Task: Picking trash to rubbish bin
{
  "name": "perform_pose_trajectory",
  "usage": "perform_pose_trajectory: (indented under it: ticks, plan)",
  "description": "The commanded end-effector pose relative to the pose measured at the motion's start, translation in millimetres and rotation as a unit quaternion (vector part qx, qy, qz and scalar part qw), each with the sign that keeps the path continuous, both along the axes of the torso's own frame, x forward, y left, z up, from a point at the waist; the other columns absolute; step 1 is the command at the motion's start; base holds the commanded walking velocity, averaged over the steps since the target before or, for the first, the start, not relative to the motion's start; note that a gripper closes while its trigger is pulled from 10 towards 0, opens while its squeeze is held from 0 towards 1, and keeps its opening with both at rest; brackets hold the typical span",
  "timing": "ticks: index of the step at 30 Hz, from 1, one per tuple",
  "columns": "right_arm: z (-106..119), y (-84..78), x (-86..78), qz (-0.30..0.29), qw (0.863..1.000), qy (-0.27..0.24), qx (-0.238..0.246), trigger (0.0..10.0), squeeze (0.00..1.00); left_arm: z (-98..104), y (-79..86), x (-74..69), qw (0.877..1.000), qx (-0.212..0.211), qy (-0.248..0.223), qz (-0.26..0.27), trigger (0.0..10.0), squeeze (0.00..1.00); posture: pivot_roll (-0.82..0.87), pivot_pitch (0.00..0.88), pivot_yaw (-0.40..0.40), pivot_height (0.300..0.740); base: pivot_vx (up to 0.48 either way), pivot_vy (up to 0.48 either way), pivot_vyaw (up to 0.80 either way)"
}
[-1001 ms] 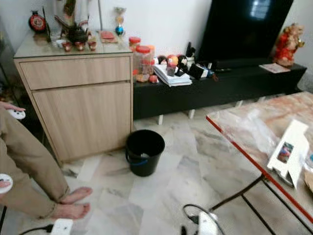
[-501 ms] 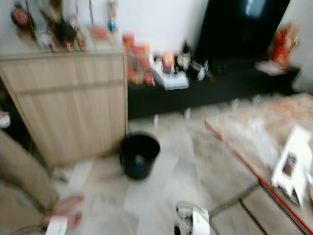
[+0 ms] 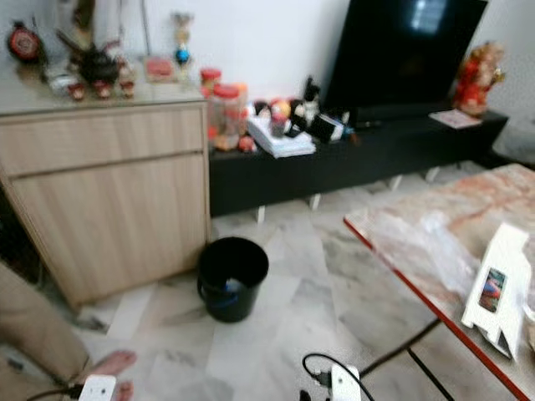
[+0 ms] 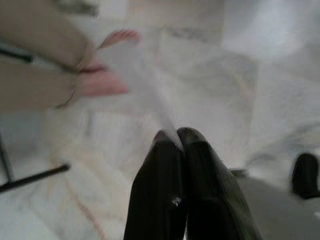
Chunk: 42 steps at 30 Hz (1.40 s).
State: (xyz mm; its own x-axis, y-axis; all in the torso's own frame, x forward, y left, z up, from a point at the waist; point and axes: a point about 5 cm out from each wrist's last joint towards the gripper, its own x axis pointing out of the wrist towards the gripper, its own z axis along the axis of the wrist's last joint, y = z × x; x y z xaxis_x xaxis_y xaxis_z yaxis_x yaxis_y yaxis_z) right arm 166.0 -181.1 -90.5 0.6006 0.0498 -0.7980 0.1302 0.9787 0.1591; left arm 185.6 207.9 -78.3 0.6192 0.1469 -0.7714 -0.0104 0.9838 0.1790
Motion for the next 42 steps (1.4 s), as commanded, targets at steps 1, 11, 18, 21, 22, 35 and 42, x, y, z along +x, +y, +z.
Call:
perform_pose_trajectory:
  ticks: [1, 11, 18, 21, 22, 35, 42]
  plan:
    - [3.3, 3.1, 8.1, 0.006, 1.0, -0.011, 0.001, 10.0, 0.0, -2.1, 5.1, -5.7, 1.0, 0.011, 0.015, -0.011, 10.0, 0.0, 0.14, 0.0, -0.095, 0.74, 0.326, 0.0, 0.0]
    - [3.2, 2.9, 7.7, 0.008, 1.0, -0.01, 0.0, 10.0, 0.0, -2.0, 4.5, -5.2, 1.0, 0.012, 0.014, -0.012, 10.0, 0.0, 0.14, 0.0, -0.1, 0.74, 0.339, 0.0, 0.0]
    - [3.6, 2.5, 8.4, 0.004, 1.0, -0.012, 0.001, 10.0, 0.0, -2.1, 4.2, -5.3, 1.0, 0.011, 0.015, -0.01, 10.0, 0.0, 0.14, 0.006, -0.106, 0.74, 0.314, 0.0, 0.0]
    - [3.4, 3.0, 8.0, 0.006, 1.0, -0.013, 0.001, 10.0, 0.0, -2.3, 4.5, -5.9, 1.0, 0.011, 0.015, -0.008, 10.0, 0.0, 0.14, 0.013, -0.107, 0.74, 0.342, 0.0, 0.0]
    - [3.3, 3.0, 7.6, 0.006, 1.0, -0.013, 0.001, 10.0, 0.0, -2.5, 4.7, -6.3, 1.0, 0.01, 0.015, -0.007, 10.0, 0.0, 0.14, 0.013, -0.107, 0.74, 0.341, 0.0, 0.0]
    - [3.4, 6.4, 8.4, 0.024, 1.0, -0.014, -0.006, 10.0, 0.0, -3.5, 6.5, -9.2, 1.0, 0.011, 0.018, -0.003, 10.0, 0.0, 0.14, 0.022, -0.103, 0.74, 0.334, 0.0, 0.24]
    - [3.3, 6.3, 8.2, 0.024, 1.0, -0.014, -0.006, 10.0, 0.0, -3.1, 6.4, -8.4, 1.0, 0.011, 0.017, -0.002, 10.0, 0.0, 0.14, 0.028, -0.106, 0.74, 0.344, 0.0, 0.8]
